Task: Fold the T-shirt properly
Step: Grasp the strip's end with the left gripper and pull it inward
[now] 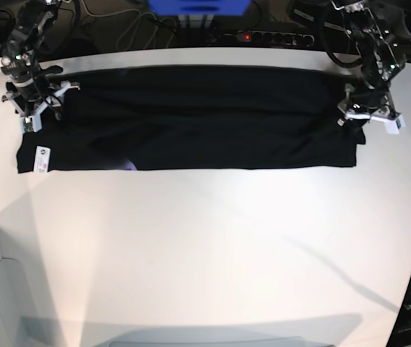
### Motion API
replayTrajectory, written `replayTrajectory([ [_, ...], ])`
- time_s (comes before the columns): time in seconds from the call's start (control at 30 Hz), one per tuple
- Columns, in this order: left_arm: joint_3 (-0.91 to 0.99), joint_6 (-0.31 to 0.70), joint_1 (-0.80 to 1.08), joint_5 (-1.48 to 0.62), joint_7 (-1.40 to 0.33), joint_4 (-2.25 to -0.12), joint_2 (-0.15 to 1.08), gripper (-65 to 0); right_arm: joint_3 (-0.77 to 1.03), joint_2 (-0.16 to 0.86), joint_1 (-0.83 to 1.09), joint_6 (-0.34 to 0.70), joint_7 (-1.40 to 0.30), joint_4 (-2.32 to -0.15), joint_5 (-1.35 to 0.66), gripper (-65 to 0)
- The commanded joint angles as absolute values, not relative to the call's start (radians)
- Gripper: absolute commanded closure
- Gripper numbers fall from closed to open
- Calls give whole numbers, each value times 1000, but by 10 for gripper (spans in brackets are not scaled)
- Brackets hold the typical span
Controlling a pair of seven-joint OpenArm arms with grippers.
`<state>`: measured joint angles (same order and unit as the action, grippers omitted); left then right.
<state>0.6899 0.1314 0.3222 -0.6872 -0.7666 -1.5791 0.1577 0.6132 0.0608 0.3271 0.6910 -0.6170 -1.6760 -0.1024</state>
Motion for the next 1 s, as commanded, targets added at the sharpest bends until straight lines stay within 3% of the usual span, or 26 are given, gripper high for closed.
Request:
replayTrajectory([
  [0.0,694,139,323,-700,-753,-1598,171,-369,618,71,325,698,-610,-1690,-105,-302],
  [0.07,696,139,325,-700,-745,-1598,171,-402,618,71,321,698,-610,-1690,-105,-302],
  [0.57,653,139,323,-687,-754,-1512,205,-400,615,73,305,698,-611,-1690,-105,-302],
  [0.7,598,139,318,-568,-743,-1512,196,-290,615,73,300,698,-611,-1687,-105,-302],
  [0.9,581,140,317,-456,-742,-1514,160,-11,615,73,300,698,-611,-1689,-105,-302],
  [0.97,575,140,315,-443,-742,-1518,157,0,615,73,300,698,-611,-1689,-105,-302],
])
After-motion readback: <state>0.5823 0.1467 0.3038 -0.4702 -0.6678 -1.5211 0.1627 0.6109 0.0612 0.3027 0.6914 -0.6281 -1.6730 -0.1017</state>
